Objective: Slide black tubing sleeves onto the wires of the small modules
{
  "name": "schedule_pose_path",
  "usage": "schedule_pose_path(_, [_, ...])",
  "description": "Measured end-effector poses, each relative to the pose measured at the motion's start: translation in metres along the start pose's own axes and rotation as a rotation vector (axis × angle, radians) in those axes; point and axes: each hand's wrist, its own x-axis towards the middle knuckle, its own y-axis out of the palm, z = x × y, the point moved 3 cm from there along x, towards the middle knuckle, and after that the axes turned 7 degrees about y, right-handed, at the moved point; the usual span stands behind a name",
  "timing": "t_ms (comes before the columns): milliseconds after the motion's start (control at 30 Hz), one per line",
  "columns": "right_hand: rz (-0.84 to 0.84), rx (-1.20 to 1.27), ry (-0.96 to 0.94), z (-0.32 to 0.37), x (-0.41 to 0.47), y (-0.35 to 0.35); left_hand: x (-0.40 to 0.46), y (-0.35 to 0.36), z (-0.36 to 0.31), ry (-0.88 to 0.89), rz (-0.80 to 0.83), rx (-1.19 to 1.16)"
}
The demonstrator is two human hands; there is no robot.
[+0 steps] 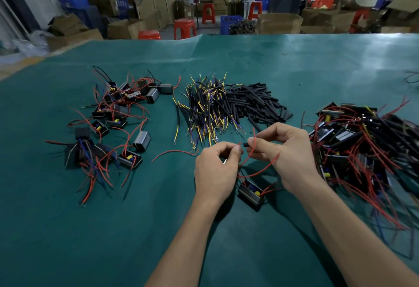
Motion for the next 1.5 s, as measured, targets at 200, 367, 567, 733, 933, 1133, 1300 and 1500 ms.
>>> schedule_pose_path(200, [-0.004,0.055,0.001,0.003,-0.002,0.0,0.0,0.0,-0.002,0.003,0.003,-0.017])
schedule_pose_path(367, [0.017,0.045,-0.005,0.005,-0.002,0.0,0.0,0.0,0.0,-0.012,-0.001,-0.003])
schedule_pose_path(567, [0.015,-0.007,-0.026,0.004,-0.002,0.001,0.0,0.001,0.0,-0.012,0.003,-0.003])
schedule_pose_path(733, [0.009,-0.057,-0.065,0.004,-0.002,-0.001,0.0,0.001,0.0,-0.007,0.018,0.007])
schedule_pose_path(933, [-0.016,-0.197,-0.129,0.004,-0.002,-0.001,0.0,0.001,0.0,0.01,0.044,0.003])
schedule_pose_path(1133, [0.019,-0.234,-0.158,0.008,-0.001,-0.002,0.001,0.002,0.001,0.034,0.074,0.013])
schedule_pose_path(1300, [0.019,-0.24,-0.174,0.01,0.001,-0.006,0.002,0.005,0.004,0.036,0.12,-0.01])
schedule_pose_path(1500, [-0.05,-0.265,-0.174,0.004,0.0,-0.006,0.002,0.005,0.006,0.032,0.13,-0.012])
